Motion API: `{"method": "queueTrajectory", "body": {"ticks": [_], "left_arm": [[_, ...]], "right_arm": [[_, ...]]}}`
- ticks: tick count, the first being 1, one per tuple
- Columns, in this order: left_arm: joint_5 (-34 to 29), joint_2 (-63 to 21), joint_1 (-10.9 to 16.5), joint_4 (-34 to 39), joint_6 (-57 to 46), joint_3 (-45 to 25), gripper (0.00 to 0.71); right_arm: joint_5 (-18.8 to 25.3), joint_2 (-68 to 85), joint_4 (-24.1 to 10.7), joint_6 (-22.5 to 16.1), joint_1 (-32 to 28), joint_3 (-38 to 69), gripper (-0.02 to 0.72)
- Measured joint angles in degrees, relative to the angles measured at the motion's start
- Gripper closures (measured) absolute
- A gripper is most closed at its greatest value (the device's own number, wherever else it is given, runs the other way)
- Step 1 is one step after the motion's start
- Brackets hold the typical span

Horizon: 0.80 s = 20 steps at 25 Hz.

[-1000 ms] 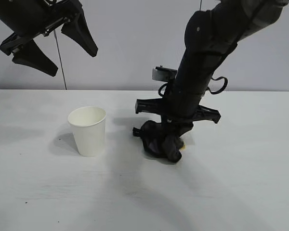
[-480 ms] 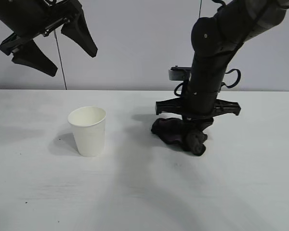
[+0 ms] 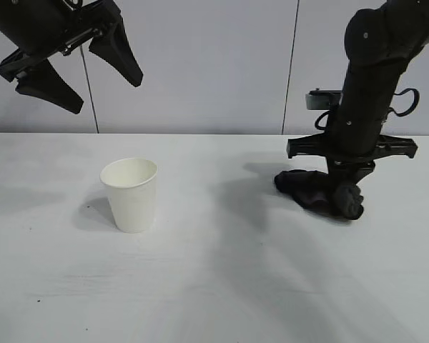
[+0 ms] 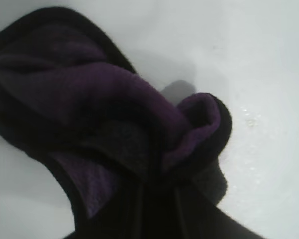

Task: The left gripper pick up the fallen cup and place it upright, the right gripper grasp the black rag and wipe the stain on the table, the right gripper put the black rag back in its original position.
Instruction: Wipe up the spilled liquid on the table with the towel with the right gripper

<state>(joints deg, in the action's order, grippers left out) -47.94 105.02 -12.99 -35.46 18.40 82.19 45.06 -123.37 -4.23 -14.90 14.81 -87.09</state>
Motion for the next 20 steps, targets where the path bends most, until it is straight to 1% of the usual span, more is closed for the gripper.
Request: {"method": "queueTrajectory", "body": {"ticks": [3,6,8,13,20], "left_arm": [[0.0,0.0,0.0,0.0,0.0,0.0,0.017],[0.0,0.0,0.0,0.0,0.0,0.0,0.017],[0.0,0.0,0.0,0.0,0.0,0.0,0.017],[0.0,0.0,0.0,0.0,0.0,0.0,0.017],[0.02,0.0,0.0,0.0,0.0,0.0,0.017]], "right_arm": [[-1.97,-0.06,3.17,0.11,5.64,0.0,0.651],[-3.25,-0.72,4.57,-1.43,9.91,0.0,0.651],[-3.31,-1.55,4.65,-2.22,10.51,0.0,0.651],[-3.47,-1.27,2.84,-3.69,8.03,1.66,0.651],[-5.43,3.07,0.21,-4.11,-1.3,9.16,0.651]]}}
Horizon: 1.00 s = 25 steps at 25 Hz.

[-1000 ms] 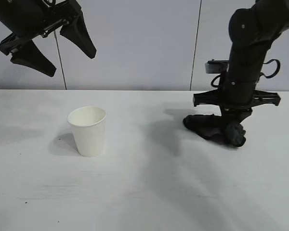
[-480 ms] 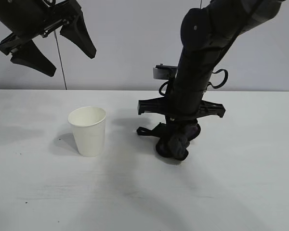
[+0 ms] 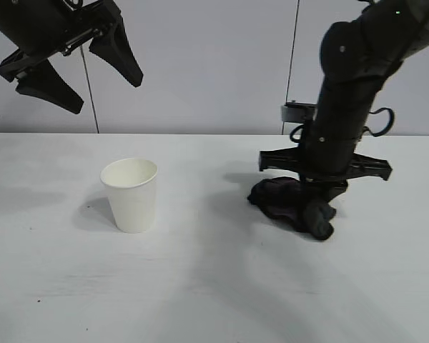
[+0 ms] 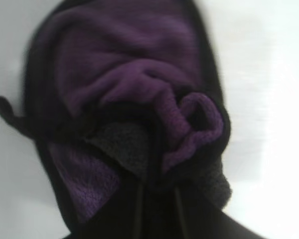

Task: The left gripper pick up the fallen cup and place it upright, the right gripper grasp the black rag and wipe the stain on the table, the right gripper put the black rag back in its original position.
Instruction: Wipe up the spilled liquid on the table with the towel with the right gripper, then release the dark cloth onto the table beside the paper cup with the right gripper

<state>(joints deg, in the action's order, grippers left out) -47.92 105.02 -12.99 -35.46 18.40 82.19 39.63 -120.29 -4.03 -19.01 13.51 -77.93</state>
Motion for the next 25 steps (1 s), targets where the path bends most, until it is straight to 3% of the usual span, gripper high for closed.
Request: {"method": "queueTrajectory", "body": {"ticks": [6,9,13,15,18,19,22,25], "left_arm": [[0.44,0.0,0.0,0.05,0.0,0.0,0.017],[1.15,0.0,0.0,0.05,0.0,0.0,0.017],[1.41,0.0,0.0,0.05,0.0,0.0,0.017],[1.48,0.0,0.0,0.05,0.0,0.0,0.017],[1.48,0.0,0.0,0.05,0.0,0.0,0.017],[1.48,0.0,0.0,0.05,0.0,0.0,0.017],[1.48,0.0,0.0,0.05,0.0,0.0,0.017],[1.48,0.0,0.0,0.05,0.0,0.0,0.017]], "right_arm": [[-2.3,4.86,-2.28,0.39,-7.76,7.68,0.651],[-1.81,6.72,-2.89,3.54,-9.36,9.34,0.651],[-1.64,8.2,-0.61,6.06,-8.93,9.39,0.631],[-1.48,8.5,1.65,6.35,-8.77,9.39,0.503],[-0.76,9.21,3.64,7.59,-8.77,9.52,0.171],[-0.64,9.65,4.03,8.06,-8.77,9.52,0.106],[-0.26,12.04,6.56,9.0,-8.77,9.52,0.032],[-0.15,16.24,11.26,11.38,-8.77,9.52,0.017]]}}
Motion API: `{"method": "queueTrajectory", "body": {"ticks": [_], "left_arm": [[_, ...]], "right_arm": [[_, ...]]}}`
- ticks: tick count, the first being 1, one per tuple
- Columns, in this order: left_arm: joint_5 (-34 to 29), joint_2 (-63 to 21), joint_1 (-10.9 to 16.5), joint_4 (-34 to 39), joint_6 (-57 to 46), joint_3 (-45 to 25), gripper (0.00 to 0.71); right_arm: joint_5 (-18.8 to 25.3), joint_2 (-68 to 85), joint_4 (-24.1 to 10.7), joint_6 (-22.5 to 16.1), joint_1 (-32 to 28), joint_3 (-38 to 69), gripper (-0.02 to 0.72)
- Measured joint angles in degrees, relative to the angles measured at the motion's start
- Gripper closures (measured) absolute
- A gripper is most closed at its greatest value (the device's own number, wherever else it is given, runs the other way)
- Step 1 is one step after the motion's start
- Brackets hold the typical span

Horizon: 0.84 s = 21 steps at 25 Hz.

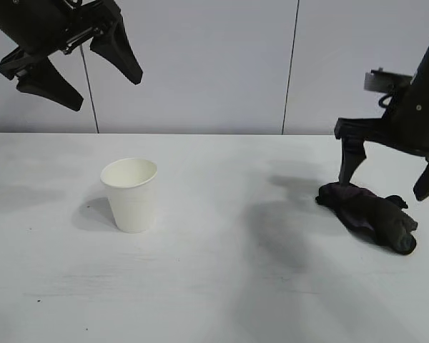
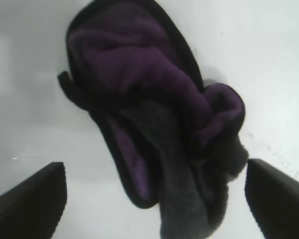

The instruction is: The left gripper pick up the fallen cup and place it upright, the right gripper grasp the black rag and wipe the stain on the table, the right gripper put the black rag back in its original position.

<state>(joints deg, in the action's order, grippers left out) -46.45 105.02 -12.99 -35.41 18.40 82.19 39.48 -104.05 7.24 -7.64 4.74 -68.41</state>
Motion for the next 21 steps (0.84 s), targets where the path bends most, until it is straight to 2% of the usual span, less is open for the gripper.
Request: {"method": "queueTrajectory", "body": {"ticks": [5,7,10,21], "left_arm": [[0.0,0.0,0.0,0.0,0.0,0.0,0.017],[0.0,0.0,0.0,0.0,0.0,0.0,0.017],[0.0,0.0,0.0,0.0,0.0,0.0,0.017],[0.0,0.0,0.0,0.0,0.0,0.0,0.017]], "right_arm": [[-0.93,3.43,11.56,6.32,0.0,0.0,0.009],[-1.46,3.38,14.01,8.01,0.0,0.0,0.009],[-1.98,3.37,14.92,8.56,0.0,0.0,0.009],[-2.18,3.37,14.92,8.86,0.0,0.0,0.009]]}}
